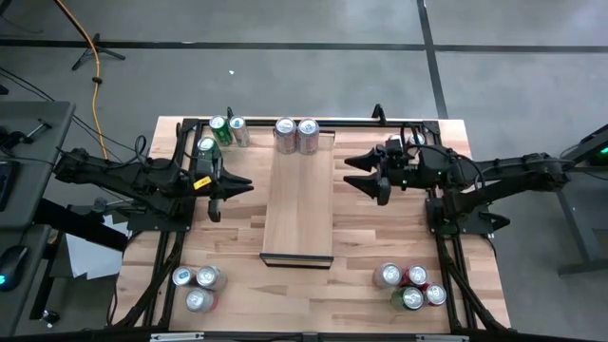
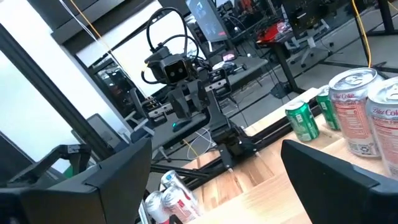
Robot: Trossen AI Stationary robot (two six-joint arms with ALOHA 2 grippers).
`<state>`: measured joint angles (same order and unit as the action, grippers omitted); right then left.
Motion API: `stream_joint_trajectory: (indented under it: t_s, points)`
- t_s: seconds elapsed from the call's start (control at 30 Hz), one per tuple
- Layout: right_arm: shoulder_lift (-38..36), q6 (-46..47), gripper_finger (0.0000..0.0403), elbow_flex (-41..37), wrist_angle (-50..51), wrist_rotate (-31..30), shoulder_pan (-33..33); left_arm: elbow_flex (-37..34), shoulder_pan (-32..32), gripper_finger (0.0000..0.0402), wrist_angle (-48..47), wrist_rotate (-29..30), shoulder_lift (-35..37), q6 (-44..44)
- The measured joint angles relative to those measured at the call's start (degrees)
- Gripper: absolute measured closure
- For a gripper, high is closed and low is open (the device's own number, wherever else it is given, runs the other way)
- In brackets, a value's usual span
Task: Place canned beverage on shelf
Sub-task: Put the silver soda can on the shelf
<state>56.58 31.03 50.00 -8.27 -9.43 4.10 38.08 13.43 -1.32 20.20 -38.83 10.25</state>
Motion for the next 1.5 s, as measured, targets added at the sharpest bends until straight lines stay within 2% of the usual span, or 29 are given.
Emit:
stream_joint_trajectory:
  t_s: [0.23, 0.33, 0.43, 0.57, 0.6, 0.63, 0.73, 0.87, 1.17, 1.27, 1.37, 1.5]
  points:
    - [0.00, -7.14, 0.0065, 0.00, 0.12, -0.26, 0.00, 0.01, 0.00, 0.0401, 0.04, 0.07, 0.00, 0.05]
    - [0.00, -9.02, 0.0098, 0.39, 1.12, -0.78, 0.00, 0.01, 0.00, 0.0401, 0.07, 0.16, 0.00, 0.05]
    - [0.00, -10.24, 0.0177, 0.61, 1.90, -2.27, 0.00, 0.01, 0.00, 0.0401, 0.09, 0.18, 0.00, 0.05]
    - [0.02, -12.51, 0.0350, 0.61, 2.57, -3.01, 0.00, 0.01, 0.00, 0.0401, 0.09, 0.18, 0.00, 0.06]
    - [0.02, -13.89, 0.0376, 0.61, 2.86, -2.99, 0.00, 0.01, 0.00, 0.0401, 0.09, 0.18, 0.00, 0.06]
    - [0.02, -14.44, 0.0383, 0.61, 3.04, -2.99, 0.00, 0.01, 0.00, 0.0401, 0.11, 0.18, 0.00, 0.05]
    - [0.02, -15.15, 0.0379, 0.61, 2.95, -2.63, -0.37, 0.01, 0.00, 0.0401, 0.11, 0.18, 0.00, 0.05]
    - [0.02, -17.52, 0.0398, 0.61, 2.93, -0.84, -1.25, 0.01, -0.02, 0.0401, 0.16, 0.17, 0.00, -0.43]
    - [0.02, -16.74, 0.0401, 0.61, 2.93, 0.97, -4.19, 0.01, -0.02, 0.0401, 1.25, 0.17, -0.01, -3.12]
    - [0.02, -16.55, 0.0401, 0.61, 2.93, 1.06, -4.17, 0.01, -0.02, 0.0399, 1.26, 2.07, -0.02, -4.39]
    - [0.02, -16.53, 0.0402, 0.61, 2.93, 1.09, -4.17, 0.01, -0.02, 0.0383, 1.25, 4.08, -0.02, -4.11]
    - [0.02, -16.26, 0.0402, 0.61, 3.27, 1.44, -4.17, 0.01, -0.02, 0.0334, 1.17, 4.94, -0.02, -3.40]
